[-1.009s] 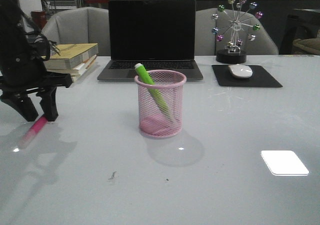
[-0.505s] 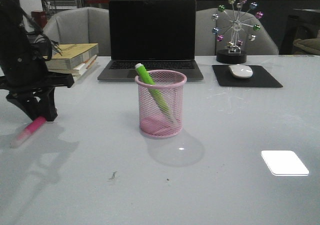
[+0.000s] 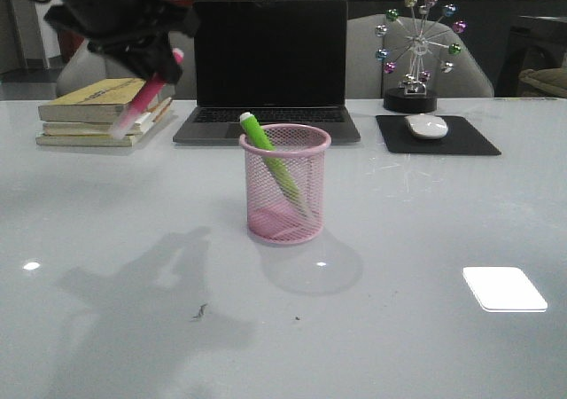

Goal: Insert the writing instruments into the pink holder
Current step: 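Lift the pink marker with the left gripper toward the pink holder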

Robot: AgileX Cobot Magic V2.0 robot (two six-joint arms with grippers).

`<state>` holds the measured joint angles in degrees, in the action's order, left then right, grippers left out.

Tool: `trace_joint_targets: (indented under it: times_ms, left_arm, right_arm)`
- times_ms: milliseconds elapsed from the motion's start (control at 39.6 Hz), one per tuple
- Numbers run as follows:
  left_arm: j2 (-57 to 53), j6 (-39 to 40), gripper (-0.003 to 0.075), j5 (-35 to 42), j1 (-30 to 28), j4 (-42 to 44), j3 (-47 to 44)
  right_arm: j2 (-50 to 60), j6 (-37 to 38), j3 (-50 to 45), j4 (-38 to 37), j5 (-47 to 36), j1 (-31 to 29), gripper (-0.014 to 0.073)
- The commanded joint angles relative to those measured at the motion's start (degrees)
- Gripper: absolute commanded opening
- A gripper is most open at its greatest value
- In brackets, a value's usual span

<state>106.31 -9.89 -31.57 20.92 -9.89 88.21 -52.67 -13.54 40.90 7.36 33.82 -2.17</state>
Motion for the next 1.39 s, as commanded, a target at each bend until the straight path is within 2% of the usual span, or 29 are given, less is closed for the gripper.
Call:
trace_joint_targets:
  times_ms: [0,177,353,580,681,858,984,1136,1262,1363]
  left_arm:
    - [-5.65,-1.47,0.0095,7.69,3.11,-0.89,1.60]
    - [-6.88,-1.47,0.0095,18.20,8.04,-1.77,1.13]
    - [-7.15,-1.47,0.0095,32.25,12.86,-7.72,-3.81]
    - [-7.15,-0.52,0.0092,59.23,18.31,-14.12,-16.74]
    - [-7.03,3.58,0.0092,66.66,20.41,-14.13,-21.23]
    - [-3.74,5.73,0.0092,73.40,21.80,-14.13,-24.68]
    - [-0.01,10.96,0.0092,75.34,22.20,-13.63,-24.68]
    - [1.28,11.10,0.0092,79.70,22.99,-11.89,-24.68]
    - [1.28,11.10,0.0098,78.57,22.99,-9.17,-24.68]
    - [1.28,11.10,0.0148,77.86,22.99,-8.59,-24.68]
  right_arm:
    - [0.66,-0.57,1.54,-0.21,-3.29,-0.34,0.0529]
    - [0.66,-0.57,1.54,-0.21,-3.28,-0.34,0.0529]
    - [0.66,-0.57,1.54,-0.21,-2.14,-0.34,0.0529]
    - [0.66,-0.57,1.54,-0.93,0.16,-0.34,0.0529]
    - [0.66,-0.57,1.54,-1.42,0.15,-0.34,0.0529]
    - [0.66,-0.57,1.54,-1.43,0.36,-0.34,0.0529]
    - [0.66,-0.57,1.54,-1.43,2.16,-0.34,0.0529]
    - [0.66,-0.57,1.54,-1.47,4.33,-0.34,0.0529]
    - [0.66,-0.57,1.54,-1.47,4.14,-0.34,0.0529]
    - [0.66,-0.57,1.54,-1.47,4.14,-0.34,0.0529]
